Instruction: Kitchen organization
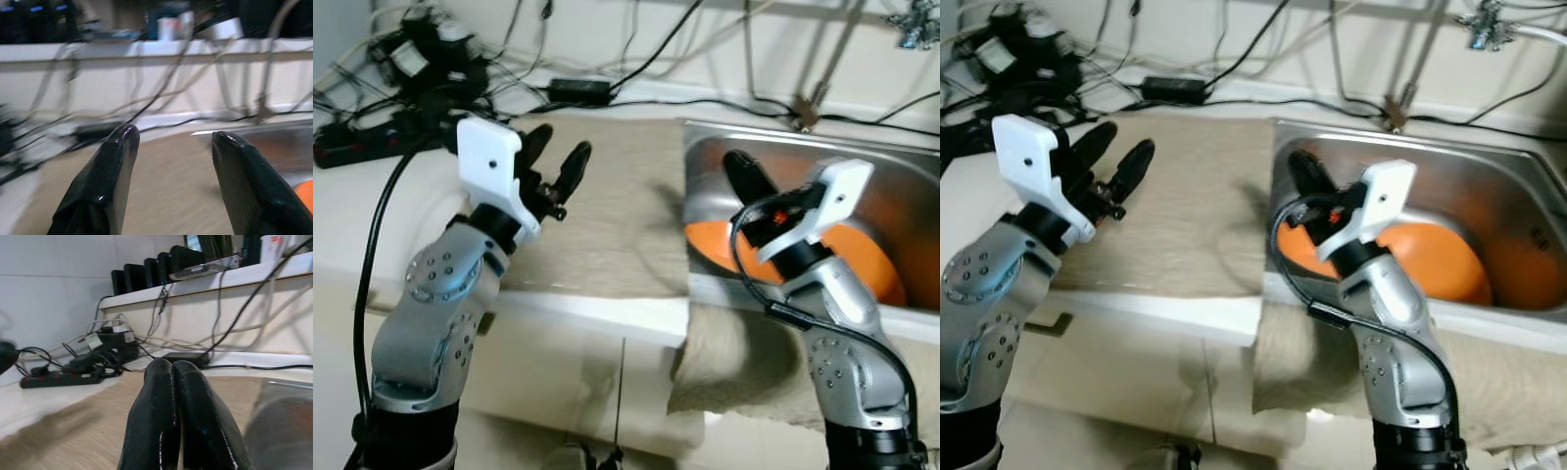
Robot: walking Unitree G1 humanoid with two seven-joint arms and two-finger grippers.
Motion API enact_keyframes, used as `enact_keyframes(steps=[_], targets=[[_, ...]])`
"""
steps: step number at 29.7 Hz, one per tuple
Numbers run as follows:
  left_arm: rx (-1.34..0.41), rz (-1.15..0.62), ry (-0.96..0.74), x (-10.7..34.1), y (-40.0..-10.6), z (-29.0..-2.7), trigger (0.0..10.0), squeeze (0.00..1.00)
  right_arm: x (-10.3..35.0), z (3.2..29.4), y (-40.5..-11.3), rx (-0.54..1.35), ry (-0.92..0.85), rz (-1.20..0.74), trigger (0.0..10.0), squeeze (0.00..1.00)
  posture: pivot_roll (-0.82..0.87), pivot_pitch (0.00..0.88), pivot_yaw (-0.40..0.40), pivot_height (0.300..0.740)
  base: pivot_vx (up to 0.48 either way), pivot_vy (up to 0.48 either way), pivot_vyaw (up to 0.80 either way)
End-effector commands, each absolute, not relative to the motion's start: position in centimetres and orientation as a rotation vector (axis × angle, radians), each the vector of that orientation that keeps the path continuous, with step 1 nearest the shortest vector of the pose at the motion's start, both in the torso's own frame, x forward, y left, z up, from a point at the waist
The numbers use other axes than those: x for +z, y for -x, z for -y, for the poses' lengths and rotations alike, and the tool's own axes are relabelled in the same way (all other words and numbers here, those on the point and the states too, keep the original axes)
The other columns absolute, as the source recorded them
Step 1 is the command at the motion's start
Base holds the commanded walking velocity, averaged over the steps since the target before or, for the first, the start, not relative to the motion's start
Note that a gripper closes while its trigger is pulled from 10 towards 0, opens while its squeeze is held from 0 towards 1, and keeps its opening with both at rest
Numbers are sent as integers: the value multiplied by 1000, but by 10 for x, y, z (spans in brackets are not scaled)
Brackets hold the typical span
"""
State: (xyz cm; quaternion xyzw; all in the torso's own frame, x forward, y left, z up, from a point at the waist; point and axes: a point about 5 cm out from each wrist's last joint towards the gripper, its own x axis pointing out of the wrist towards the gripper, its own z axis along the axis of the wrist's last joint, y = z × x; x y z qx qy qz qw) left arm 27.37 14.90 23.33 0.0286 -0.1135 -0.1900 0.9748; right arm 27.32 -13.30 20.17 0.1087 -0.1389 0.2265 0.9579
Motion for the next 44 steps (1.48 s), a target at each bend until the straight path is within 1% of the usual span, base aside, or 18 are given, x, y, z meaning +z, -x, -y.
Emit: enact_keyframes(steps=[1,5,6,7,18,24,32,39,44], targets=[[-364,245,-61,238,-270,-150,10000,0,208,133,-271,445,-208,316,10000,0,-35,0,15,740,0,0,800],[-340,240,-98,238,-269,-149,10000,0,209,131,-269,435,-218,315,10000,0,-32,0,12,740,0,0,800],[-274,228,-116,232,-271,-152,10000,0,207,128,-268,446,-208,313,10000,0,-31,0,9,740,0,0,800],[-256,228,-120,230,-271,-152,10000,0,206,127,-268,450,-204,311,10000,0,-31,0,8,740,0,0,800],[-277,191,-132,222,-268,-148,10000,0,198,120,-265,480,-221,281,10000,0,-28,0,5,740,0,0,800],[-277,205,-111,222,-269,-144,10000,0,195,117,-264,503,-230,273,10000,0,-28,0,5,740,0,0,800],[-266,179,-81,217,-271,-144,10000,0,192,112,-262,542,-224,258,10000,0,-26,0,-4,740,0,0,800],[-217,176,-83,212,-270,-148,10000,0,189,109,-261,565,-219,243,10000,0,-23,0,-11,740,0,0,800],[-176,185,-121,208,-268,-151,10000,0,178,109,-261,581,-206,201,10000,0,-13,0,-35,740,0,0,800]])
